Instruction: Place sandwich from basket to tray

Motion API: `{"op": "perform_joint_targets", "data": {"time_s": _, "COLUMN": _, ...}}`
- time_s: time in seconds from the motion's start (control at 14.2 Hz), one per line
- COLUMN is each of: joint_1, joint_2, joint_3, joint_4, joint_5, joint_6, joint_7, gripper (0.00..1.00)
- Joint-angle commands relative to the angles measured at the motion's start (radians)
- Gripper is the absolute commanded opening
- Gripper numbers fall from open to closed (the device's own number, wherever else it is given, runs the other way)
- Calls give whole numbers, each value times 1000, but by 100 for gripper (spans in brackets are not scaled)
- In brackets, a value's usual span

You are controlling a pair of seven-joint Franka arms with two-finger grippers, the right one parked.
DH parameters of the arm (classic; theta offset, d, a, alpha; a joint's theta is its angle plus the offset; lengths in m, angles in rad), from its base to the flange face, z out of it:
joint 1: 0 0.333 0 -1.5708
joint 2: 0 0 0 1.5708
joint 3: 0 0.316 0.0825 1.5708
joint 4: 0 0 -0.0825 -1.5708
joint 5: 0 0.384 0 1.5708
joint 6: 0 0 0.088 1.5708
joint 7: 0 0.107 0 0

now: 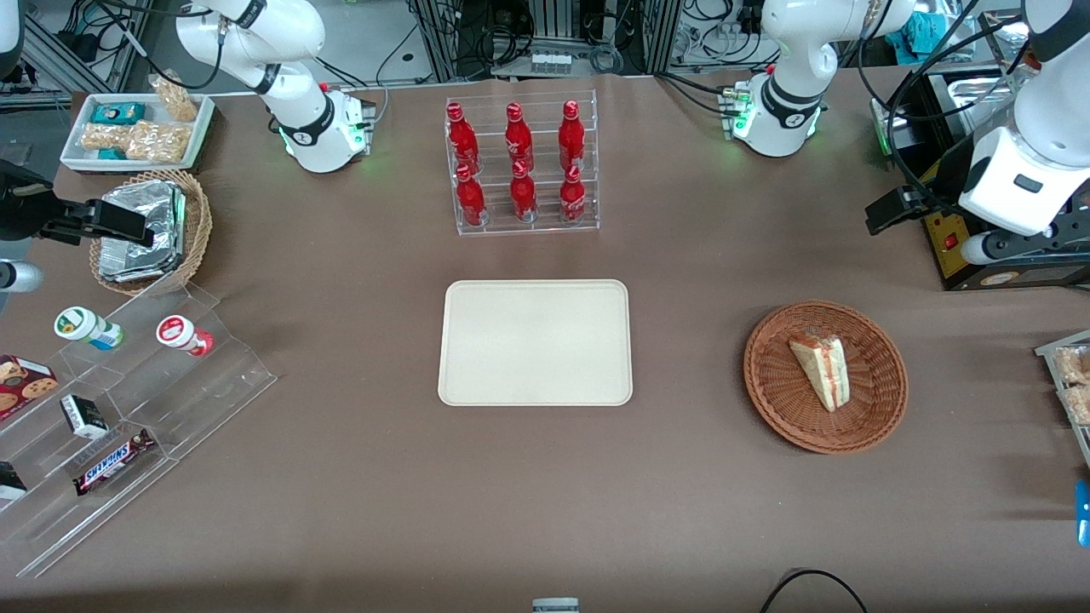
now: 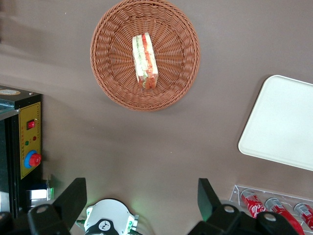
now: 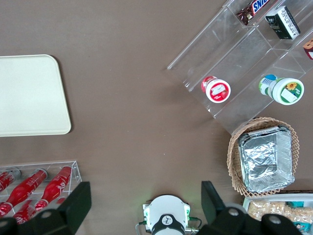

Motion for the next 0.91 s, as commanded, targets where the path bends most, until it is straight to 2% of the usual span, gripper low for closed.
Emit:
{"op": "perform_joint_targets", "data": {"time_s": 0.0, "joint_1": -15, "joint_2": 4, "joint_3": 10, "joint_4": 25, "joint_5": 1, "joint_6": -14, "joint_7": -2, "gripper": 100}}
{"op": "perform_joint_targets", "data": {"time_s": 0.56, "joint_1": -18, "joint_2": 19, "joint_3": 9, "joint_4": 28, "joint_5": 2, "joint_6": 3, "joint_7": -2, "gripper": 100}}
{"op": "perform_joint_targets", "data": {"time_s": 0.84, "joint_1": -1, "joint_2": 132, "joint_3": 15, "joint_4": 27, "joint_5": 7, "joint_6": 31, "joint_7": -2, "gripper": 100}}
